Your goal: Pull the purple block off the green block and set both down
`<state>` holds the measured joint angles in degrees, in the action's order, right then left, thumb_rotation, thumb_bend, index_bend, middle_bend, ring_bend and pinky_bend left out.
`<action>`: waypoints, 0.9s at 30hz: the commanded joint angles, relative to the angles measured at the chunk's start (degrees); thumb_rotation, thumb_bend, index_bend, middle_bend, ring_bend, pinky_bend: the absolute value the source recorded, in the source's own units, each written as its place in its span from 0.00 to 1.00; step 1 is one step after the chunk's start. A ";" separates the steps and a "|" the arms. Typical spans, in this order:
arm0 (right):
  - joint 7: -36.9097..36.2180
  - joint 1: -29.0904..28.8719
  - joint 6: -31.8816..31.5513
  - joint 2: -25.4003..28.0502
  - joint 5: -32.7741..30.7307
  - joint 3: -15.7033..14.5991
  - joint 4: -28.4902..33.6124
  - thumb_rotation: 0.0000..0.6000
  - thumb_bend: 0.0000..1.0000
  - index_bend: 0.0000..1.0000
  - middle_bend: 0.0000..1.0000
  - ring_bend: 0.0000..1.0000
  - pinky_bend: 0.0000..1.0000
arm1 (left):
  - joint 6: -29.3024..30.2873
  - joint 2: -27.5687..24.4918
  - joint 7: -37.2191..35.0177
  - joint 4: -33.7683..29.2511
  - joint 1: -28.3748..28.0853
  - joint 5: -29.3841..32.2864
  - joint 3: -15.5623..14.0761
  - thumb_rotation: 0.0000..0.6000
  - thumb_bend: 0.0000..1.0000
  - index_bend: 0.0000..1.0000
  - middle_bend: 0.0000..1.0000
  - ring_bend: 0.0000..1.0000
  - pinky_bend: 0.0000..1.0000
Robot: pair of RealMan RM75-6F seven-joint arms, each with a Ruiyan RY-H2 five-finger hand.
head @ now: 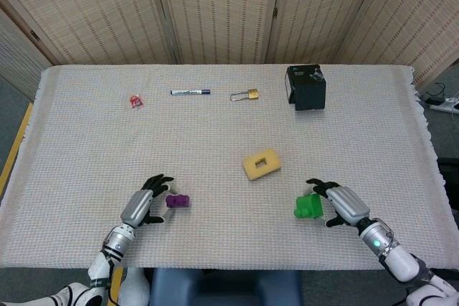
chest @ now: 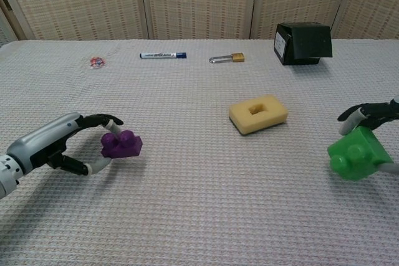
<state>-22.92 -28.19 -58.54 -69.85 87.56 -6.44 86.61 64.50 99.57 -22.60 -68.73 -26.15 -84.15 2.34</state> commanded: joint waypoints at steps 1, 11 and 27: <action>-1.57 -0.46 0.18 1.41 1.27 -0.32 0.81 1.00 0.36 0.00 0.00 0.00 0.00 | -0.22 -0.33 0.37 -0.39 -0.32 -0.54 -0.33 1.00 0.50 0.02 0.03 0.00 0.00; -2.34 1.14 -6.13 9.12 7.08 -1.17 5.65 1.00 0.35 0.00 0.00 0.00 0.00 | 2.58 -5.42 5.26 -6.84 -0.36 -4.81 -2.47 1.00 0.42 0.00 0.00 0.00 0.00; 35.99 19.17 -31.22 4.99 0.95 3.05 12.08 1.00 0.35 0.00 0.00 0.00 0.00 | 18.32 -28.15 32.78 -19.89 10.92 -8.30 -8.07 1.00 0.38 0.00 0.00 0.00 0.00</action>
<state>7.45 -13.11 -85.52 -62.77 90.56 -4.36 97.26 80.08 73.85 6.80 -86.41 -18.58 -94.48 -4.45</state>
